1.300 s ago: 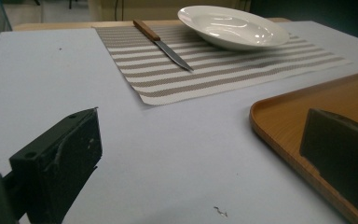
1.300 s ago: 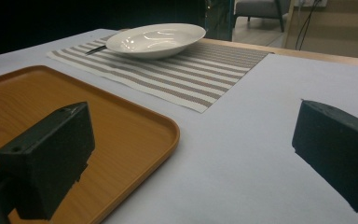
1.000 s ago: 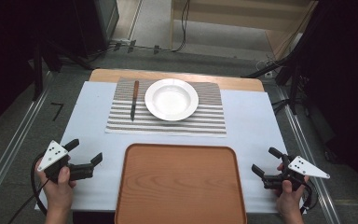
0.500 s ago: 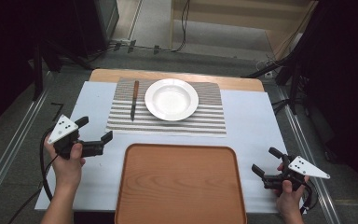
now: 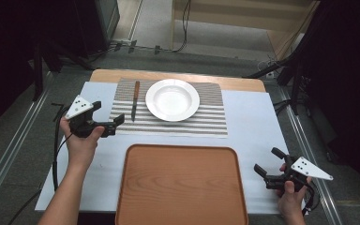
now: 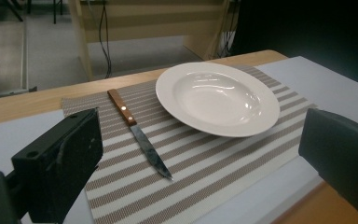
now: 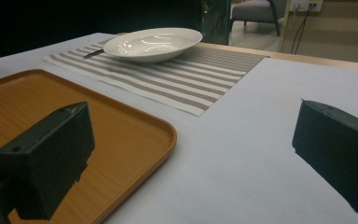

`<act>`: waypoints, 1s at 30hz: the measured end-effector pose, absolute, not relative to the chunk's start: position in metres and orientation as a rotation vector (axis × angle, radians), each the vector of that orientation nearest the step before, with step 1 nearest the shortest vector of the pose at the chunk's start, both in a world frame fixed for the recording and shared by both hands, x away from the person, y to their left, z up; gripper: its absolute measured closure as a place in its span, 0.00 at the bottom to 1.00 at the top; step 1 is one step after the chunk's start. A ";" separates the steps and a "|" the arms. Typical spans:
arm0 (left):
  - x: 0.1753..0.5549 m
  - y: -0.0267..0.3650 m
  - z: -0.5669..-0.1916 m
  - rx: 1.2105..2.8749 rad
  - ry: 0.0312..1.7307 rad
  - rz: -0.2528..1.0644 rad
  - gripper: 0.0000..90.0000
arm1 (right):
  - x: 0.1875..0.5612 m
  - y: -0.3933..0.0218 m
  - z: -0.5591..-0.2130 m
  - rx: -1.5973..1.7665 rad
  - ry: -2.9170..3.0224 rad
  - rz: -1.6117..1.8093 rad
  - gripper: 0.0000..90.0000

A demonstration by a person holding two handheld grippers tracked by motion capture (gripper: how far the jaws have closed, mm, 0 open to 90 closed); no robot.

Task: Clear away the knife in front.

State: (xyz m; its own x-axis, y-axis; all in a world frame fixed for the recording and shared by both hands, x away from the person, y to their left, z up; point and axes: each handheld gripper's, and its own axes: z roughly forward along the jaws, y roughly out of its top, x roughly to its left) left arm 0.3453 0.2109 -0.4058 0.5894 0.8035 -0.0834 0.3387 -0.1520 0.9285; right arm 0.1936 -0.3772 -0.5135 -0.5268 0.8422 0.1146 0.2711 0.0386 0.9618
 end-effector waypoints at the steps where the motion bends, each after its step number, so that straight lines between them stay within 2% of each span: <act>1: 0.349 0.209 -0.405 1.741 0.946 0.535 0.00 | 0.194 -0.377 -0.514 1.120 1.828 1.516 0.00; 4: 0.360 0.205 -0.402 1.744 0.952 0.524 0.00 | 0.194 -0.377 -0.514 1.119 1.828 1.518 0.00; 9: 0.382 0.195 -0.398 1.747 1.000 0.550 0.07 | 0.194 -0.378 -0.514 1.115 1.841 1.529 0.00; 16: 0.405 0.185 -0.394 1.775 1.031 0.556 0.12 | 0.195 -0.378 -0.514 1.110 1.846 1.536 0.00; 17: 0.413 0.180 -0.394 1.792 1.053 0.567 0.16 | 0.195 -0.378 -0.514 1.110 1.846 1.538 0.00; 19: 0.421 0.177 -0.396 1.806 1.072 0.574 0.18 | 0.195 -0.379 -0.514 1.113 1.843 1.542 0.00; 30: 0.459 0.162 -0.414 1.850 1.128 0.489 0.21 | 0.195 -0.379 -0.514 1.112 1.846 1.544 0.00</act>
